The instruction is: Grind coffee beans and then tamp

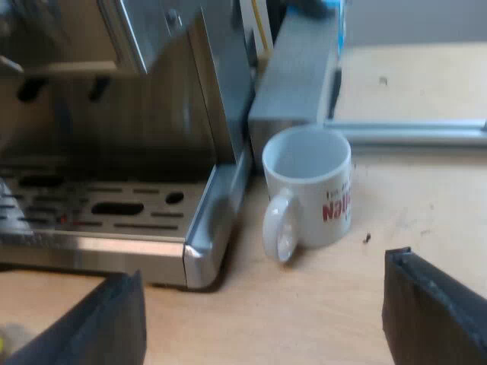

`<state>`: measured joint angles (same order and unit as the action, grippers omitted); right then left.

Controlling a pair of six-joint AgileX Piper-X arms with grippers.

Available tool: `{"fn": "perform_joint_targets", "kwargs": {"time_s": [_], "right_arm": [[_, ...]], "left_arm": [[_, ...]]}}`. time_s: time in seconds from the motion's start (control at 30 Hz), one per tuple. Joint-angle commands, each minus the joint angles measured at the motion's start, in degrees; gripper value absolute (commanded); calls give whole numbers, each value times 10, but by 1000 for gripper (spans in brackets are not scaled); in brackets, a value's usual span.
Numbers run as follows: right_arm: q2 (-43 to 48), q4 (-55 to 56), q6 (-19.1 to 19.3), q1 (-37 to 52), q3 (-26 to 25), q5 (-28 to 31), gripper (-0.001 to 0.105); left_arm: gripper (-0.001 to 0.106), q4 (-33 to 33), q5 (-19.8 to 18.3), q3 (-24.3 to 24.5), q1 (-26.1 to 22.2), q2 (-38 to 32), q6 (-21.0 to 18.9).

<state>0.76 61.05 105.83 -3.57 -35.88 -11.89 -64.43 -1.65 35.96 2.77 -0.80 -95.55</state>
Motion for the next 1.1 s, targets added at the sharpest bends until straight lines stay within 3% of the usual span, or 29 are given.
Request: {"fn": "perform_joint_targets", "kwargs": {"time_s": [0.03, 0.23, 1.1], "right_arm": [[23, -9, 6, 3, 18, -5, 66], [23, -13, 6, 3, 53, -7, 66], [21, -13, 5, 3, 54, -8, 66]], "left_arm": [[98, 10, 10, -25, 1, -79, -6], [98, 33, 5, -48, 1, -76, -6], [98, 63, -3, -66, 1, -76, -6]]}}
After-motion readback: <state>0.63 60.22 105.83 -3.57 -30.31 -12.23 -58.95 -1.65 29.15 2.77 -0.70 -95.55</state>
